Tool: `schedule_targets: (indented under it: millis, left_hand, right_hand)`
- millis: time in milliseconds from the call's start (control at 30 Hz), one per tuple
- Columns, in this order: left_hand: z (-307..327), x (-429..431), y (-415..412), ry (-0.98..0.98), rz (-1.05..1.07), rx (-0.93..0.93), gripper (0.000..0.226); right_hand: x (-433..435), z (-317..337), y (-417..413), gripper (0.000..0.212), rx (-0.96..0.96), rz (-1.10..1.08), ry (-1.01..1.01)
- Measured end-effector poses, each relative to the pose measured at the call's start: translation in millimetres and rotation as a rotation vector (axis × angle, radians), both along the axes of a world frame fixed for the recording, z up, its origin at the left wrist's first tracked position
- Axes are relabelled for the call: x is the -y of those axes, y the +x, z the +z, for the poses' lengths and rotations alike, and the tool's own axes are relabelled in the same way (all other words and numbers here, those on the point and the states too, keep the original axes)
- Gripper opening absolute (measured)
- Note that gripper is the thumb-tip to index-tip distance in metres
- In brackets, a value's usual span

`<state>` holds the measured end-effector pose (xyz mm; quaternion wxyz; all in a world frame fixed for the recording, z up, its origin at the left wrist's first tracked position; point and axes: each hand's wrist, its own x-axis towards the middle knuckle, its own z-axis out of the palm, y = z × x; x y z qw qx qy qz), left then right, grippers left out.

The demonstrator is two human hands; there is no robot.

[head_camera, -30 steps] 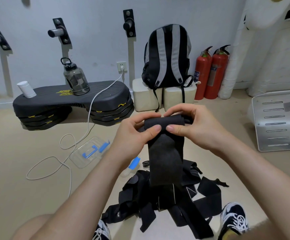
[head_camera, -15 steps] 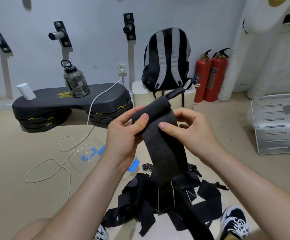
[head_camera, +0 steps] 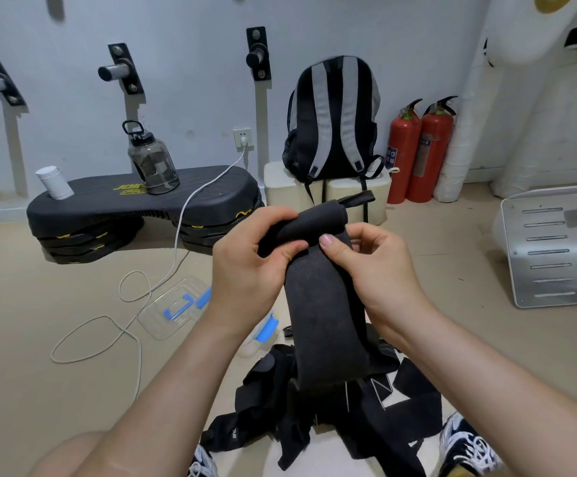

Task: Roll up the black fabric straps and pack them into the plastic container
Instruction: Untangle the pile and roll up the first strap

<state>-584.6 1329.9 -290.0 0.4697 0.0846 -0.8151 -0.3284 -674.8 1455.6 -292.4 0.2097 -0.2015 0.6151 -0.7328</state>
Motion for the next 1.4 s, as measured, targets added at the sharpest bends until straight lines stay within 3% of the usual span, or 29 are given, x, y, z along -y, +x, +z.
schedule_targets:
  millis: [167,267,367,534,667,801,934,1034,1167,1234,1401]
  left_hand:
    - [-7.5,5.5,-2.2,-0.024,-0.01,-0.06,0.032]
    - [-9.6,7.0,-3.5,-0.106,-0.061,-0.082,0.037]
    - [-11.9,4.9,-4.1,-0.13,-0.098,-0.039,0.031]
    - [2.6,2.3,3.9,0.398,-0.32,0.263,0.032]
    - [10.1,3.9,6.0,0.666,-0.341,0.34,0.03]
    - [10.4,5.3,5.9,0.622,-0.283,0.294,0.025]
    - [11.3,8.0,8.2,0.451,-0.228,0.264,0.029]
    - [12.5,4.1,9.1,0.335,-0.188,0.297,0.037]
    - [10.7,-4.3,7.2,0.261,-0.149,0.311,0.039]
    - [10.1,-3.4,7.0,0.289,-0.186,0.325,0.037]
    - [14.1,3.5,9.4,0.402,-0.35,0.49,0.026]
  right_hand:
    - [-4.4,9.0,-3.1,0.038,0.245,0.121,-0.039]
    - [-8.7,14.4,-5.2,0.02,0.315,0.261,-0.079]
    - [-8.6,12.2,-6.4,0.02,0.288,0.299,-0.099]
    - [-12.4,8.5,-17.8,0.039,0.175,0.21,-0.073]
    - [-15.9,8.2,-22.3,0.033,0.03,0.226,-0.005]
    - [-15.2,8.2,-24.3,0.036,0.036,0.32,-0.002]
    - [-25.3,14.8,-39.8,0.039,0.134,0.497,0.047]
    - [-33.2,19.2,-47.9,0.024,0.032,0.594,0.137]
    - [-30.4,16.8,-42.7,0.033,-0.155,0.57,0.262]
    - [-28.0,18.4,-40.2,0.022,-0.246,0.52,0.265]
    - [-28.2,17.6,-38.3,0.025,-0.505,0.404,0.325]
